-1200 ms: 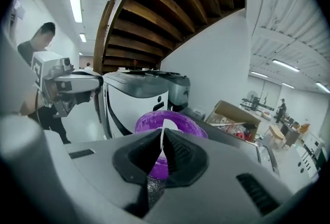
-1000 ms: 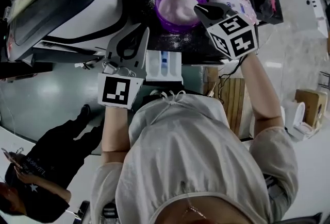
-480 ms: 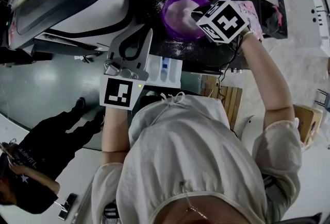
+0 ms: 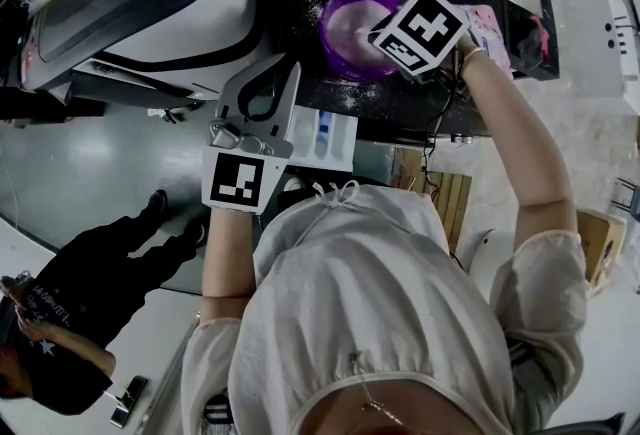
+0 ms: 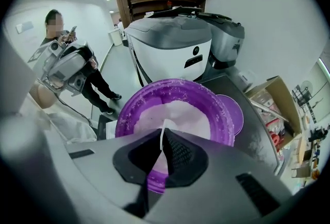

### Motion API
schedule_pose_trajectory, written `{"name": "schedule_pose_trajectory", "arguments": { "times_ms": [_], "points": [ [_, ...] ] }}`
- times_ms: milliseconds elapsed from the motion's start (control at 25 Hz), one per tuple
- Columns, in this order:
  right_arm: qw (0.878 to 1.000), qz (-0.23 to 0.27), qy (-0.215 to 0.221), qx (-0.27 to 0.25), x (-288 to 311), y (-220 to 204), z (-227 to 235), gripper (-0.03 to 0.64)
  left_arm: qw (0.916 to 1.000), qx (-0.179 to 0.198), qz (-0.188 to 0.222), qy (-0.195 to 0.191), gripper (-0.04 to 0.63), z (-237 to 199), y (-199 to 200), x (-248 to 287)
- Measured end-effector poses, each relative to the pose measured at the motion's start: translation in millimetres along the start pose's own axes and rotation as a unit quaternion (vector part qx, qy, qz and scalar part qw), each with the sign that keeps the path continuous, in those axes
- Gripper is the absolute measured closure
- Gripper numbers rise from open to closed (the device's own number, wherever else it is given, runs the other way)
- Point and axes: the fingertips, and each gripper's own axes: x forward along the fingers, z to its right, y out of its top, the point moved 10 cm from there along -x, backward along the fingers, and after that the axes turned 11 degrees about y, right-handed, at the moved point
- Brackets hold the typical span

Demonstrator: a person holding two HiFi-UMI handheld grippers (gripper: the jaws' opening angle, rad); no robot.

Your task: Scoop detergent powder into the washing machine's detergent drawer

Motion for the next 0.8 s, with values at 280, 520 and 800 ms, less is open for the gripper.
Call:
{"name": "schedule_pose_trajectory", "arguments": {
  "times_ms": [280, 520, 800],
  "points": [
    [0.996, 0.025, 0.060, 0.062, 1, -3, 2, 0.606, 1.0000, 0.009, -0.001, 0.000, 0.561, -4, -3, -10],
    [0.975, 0.088, 0.137, 0.148, -9, -10, 2, 0.604, 0.9999, 0.013, -0.001, -0.003, 0.561, -7, -3, -15],
    [0.939, 0.168, 0.191, 0.231, -15, -24, 2, 0.604, 0.9997, 0.022, -0.005, -0.009, 0.561, -9, -4, -13]
  ]
}}
